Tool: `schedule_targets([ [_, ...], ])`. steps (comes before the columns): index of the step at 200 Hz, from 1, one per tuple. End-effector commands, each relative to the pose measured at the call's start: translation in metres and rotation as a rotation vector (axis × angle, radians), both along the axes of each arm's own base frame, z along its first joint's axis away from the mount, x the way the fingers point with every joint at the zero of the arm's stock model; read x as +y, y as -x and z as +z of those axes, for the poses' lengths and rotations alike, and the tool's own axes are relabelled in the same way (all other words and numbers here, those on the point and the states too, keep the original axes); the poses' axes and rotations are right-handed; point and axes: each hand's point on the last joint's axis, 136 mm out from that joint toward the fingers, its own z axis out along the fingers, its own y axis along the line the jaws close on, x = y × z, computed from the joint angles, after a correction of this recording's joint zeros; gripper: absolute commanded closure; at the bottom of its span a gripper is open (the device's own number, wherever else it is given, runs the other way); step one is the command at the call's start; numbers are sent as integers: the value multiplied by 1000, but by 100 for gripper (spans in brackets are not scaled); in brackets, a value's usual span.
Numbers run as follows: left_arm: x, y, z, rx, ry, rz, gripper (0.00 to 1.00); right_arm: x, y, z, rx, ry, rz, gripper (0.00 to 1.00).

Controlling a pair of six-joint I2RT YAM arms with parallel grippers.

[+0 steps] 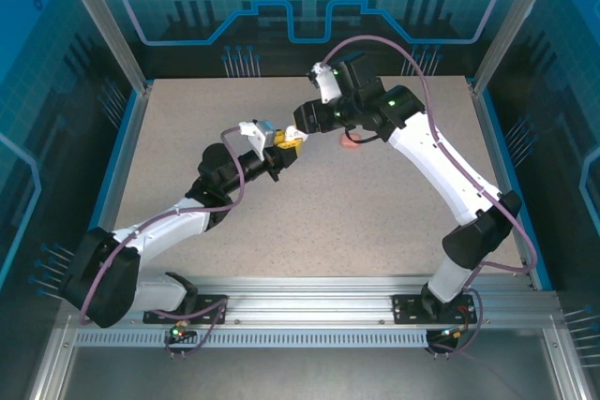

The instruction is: Insert the wireless bluetooth earbuds into the charging case

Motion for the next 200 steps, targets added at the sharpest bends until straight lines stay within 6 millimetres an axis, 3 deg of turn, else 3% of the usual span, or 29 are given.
schedule_targets([
  [1, 5, 1, 31, -99, 49, 21, 100, -25, 4, 32, -54, -56, -40, 48],
  [19, 6, 2, 31, -102, 49, 22, 100, -30, 9, 49, -64, -99, -24, 48],
  [41, 5, 3, 32, -106, 49, 20, 100, -19, 24, 55, -18, -154, 45, 49],
  [113, 6, 5, 34, -115, 45, 17, 100, 16, 62, 45, 86, -215, 199, 50],
  [200, 7, 7, 36, -127, 38, 20, 100, 30, 68, 27, 130, -200, 231, 51],
])
